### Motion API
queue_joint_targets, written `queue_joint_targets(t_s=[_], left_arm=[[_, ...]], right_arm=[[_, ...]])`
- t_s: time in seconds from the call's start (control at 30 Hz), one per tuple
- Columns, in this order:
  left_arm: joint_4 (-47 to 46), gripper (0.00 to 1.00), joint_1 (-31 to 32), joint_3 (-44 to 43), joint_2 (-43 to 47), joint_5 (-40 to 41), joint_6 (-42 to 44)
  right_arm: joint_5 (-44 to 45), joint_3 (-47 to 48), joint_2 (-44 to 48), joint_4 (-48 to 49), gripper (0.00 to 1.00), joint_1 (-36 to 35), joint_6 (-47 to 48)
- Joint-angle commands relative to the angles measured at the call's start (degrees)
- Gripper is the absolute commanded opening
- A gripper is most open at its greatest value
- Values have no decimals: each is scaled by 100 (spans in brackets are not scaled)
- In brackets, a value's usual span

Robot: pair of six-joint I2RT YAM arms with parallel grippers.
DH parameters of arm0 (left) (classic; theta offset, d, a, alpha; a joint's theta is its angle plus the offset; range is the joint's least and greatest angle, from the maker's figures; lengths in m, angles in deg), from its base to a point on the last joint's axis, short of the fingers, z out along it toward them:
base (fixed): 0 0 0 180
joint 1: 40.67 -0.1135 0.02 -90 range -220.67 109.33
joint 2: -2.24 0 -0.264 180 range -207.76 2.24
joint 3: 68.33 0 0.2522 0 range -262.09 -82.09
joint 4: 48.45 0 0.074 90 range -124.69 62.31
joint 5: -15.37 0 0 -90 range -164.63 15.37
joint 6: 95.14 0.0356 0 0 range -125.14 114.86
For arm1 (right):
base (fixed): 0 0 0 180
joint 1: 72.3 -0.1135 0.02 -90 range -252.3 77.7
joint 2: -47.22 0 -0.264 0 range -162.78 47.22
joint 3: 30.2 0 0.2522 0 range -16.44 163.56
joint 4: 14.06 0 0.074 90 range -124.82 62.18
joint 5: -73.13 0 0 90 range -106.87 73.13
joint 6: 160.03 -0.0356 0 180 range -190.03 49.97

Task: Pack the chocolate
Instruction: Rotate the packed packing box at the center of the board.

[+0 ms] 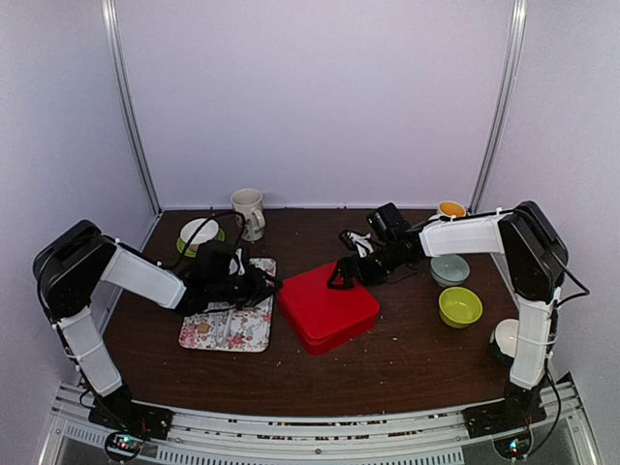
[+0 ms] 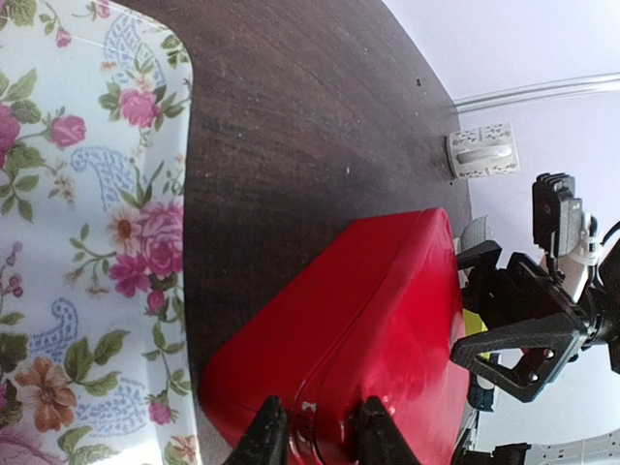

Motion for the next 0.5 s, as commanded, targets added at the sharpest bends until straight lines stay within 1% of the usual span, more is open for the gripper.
queue_joint_targets(t_s=[0.0, 0.3, 0.33, 0.4, 0.47], left_arm=[[145, 24, 106, -104, -385, -182, -35], [210, 22, 134, -146, -453, -270, -17], [185, 24, 128, -161, -452, -294, 6], [192, 36, 133, -231, -394, -362, 107], [407, 45, 126, -355, -246, -355, 294]], right_arm=[[-309, -50, -10, -49, 89, -234, 12], [-287, -49, -44, -71, 88, -294, 35], [-242, -45, -34, -69, 88, -294, 24], [-83, -49, 92, -65, 88, -273, 5], [57, -95, 314, 13, 90, -232, -32]])
